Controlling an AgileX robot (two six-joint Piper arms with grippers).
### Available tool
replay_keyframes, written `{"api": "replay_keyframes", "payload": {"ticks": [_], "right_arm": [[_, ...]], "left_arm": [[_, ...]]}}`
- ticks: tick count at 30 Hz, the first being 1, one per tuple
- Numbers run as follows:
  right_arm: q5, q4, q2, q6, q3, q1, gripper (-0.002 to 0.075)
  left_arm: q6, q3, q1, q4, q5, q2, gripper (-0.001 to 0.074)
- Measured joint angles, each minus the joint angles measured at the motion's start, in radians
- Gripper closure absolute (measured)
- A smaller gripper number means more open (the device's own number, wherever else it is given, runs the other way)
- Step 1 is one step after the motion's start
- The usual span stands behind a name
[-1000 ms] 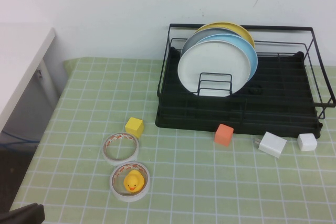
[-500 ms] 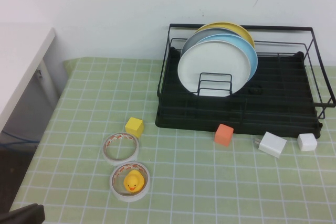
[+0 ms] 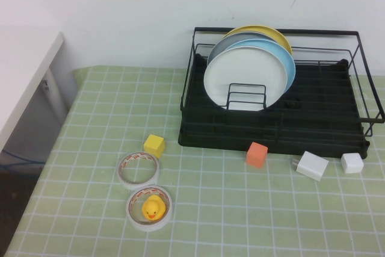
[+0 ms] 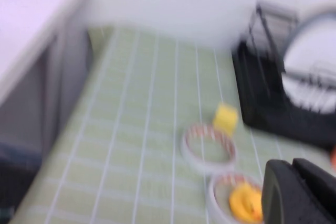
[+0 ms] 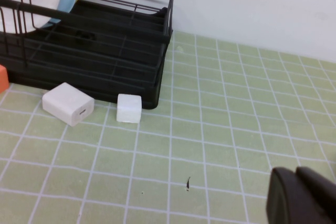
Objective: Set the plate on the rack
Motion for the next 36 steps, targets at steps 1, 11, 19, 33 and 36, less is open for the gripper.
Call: {"api": "replay_keyframes", "payload": {"ticks": [1,11,19,33,36], "right_arm": [[0.0,0.0,0.0,0.0,0.0,0.0,0.0717],[0.001,0.0,0.0,0.0,0.0,0.0,0.0717],[0.001,0.0,0.0,0.0,0.0,0.0,0.0717],[0.001,0.0,0.0,0.0,0.0,0.0,0.0717],[0.001,0.0,0.0,0.0,0.0,0.0,0.0717]], "left_arm": [[-0.026,0.032,0.0,0.021,-0.035,-0.022,0.0736],[-0.127,0.105,0.008,0.084,-0.158,-0.048,0.0736],[-0.127,0.103,-0.04,0.139,-0.023,-0.048,0.0736],[-0.127,0.103,-0.042,0.139,-0.017,-0.049,0.0737],[-0.127,0.103,-0.042,0.139,-0.017,-0.049,0.0737]]}}
